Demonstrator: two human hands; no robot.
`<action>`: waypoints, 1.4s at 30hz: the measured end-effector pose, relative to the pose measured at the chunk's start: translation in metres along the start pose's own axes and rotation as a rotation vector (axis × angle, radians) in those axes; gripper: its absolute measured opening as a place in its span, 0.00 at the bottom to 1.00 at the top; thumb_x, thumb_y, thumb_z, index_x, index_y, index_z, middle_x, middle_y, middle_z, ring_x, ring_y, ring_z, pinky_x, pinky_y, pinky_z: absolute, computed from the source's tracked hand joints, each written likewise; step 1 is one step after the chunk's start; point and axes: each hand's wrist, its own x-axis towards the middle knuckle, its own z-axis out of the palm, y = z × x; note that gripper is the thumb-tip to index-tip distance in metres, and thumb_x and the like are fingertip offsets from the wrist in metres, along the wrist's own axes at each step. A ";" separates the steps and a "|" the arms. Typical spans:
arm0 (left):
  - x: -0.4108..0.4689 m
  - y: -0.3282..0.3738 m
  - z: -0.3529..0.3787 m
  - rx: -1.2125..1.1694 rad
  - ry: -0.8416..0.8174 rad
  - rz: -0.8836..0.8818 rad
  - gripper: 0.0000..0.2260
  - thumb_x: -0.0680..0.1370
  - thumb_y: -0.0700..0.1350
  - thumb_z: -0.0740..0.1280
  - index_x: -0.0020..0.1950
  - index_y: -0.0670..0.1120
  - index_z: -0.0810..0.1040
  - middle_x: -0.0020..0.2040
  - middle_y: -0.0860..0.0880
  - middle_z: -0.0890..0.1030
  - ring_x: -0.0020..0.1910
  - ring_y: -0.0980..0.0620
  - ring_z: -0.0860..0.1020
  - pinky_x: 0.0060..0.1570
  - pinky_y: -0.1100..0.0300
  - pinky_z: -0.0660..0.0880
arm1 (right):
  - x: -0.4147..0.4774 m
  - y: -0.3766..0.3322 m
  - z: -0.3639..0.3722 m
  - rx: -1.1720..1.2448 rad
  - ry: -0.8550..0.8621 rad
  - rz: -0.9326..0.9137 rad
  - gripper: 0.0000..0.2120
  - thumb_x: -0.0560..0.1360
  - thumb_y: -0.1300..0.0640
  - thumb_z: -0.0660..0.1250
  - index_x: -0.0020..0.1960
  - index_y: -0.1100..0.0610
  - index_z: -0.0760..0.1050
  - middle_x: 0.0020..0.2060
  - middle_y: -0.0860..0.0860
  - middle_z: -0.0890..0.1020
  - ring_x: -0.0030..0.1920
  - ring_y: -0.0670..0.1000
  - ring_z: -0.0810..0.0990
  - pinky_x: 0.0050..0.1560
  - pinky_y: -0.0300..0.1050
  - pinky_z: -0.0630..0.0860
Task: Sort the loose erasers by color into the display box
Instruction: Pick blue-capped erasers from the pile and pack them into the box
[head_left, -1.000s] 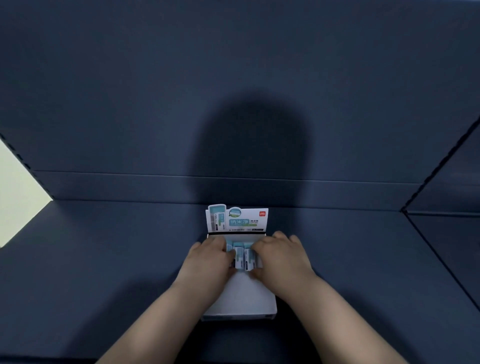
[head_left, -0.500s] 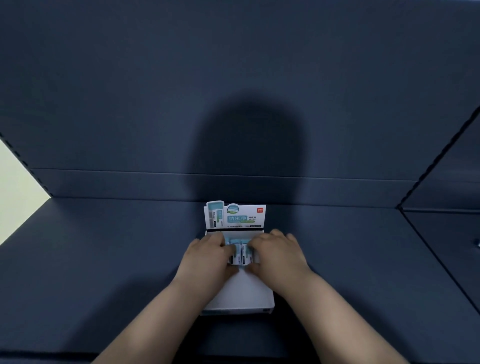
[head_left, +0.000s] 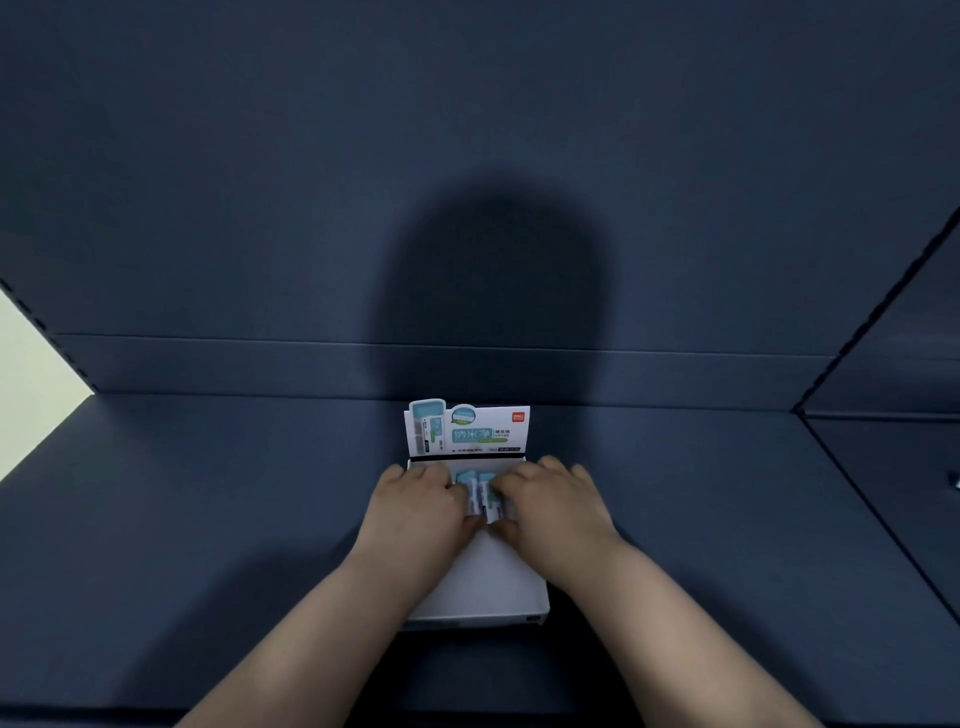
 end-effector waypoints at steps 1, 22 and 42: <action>0.000 -0.001 0.000 -0.015 0.005 -0.020 0.12 0.61 0.54 0.76 0.28 0.48 0.80 0.27 0.50 0.75 0.26 0.49 0.75 0.28 0.58 0.69 | 0.000 0.000 0.001 0.002 -0.003 -0.002 0.20 0.77 0.45 0.59 0.67 0.49 0.69 0.63 0.48 0.73 0.62 0.53 0.67 0.56 0.47 0.61; 0.002 -0.012 -0.011 -0.144 -0.164 -0.099 0.18 0.79 0.58 0.56 0.67 0.57 0.71 0.57 0.53 0.71 0.59 0.52 0.69 0.46 0.59 0.57 | 0.002 0.000 0.001 -0.104 0.039 -0.038 0.16 0.77 0.50 0.58 0.64 0.50 0.70 0.60 0.49 0.75 0.61 0.53 0.67 0.56 0.49 0.61; 0.000 -0.014 -0.005 -0.178 -0.187 -0.108 0.20 0.77 0.57 0.60 0.68 0.55 0.69 0.59 0.53 0.70 0.59 0.53 0.70 0.53 0.59 0.61 | 0.003 -0.004 0.001 0.004 0.021 0.010 0.15 0.77 0.54 0.57 0.62 0.47 0.72 0.56 0.48 0.76 0.57 0.53 0.69 0.49 0.47 0.57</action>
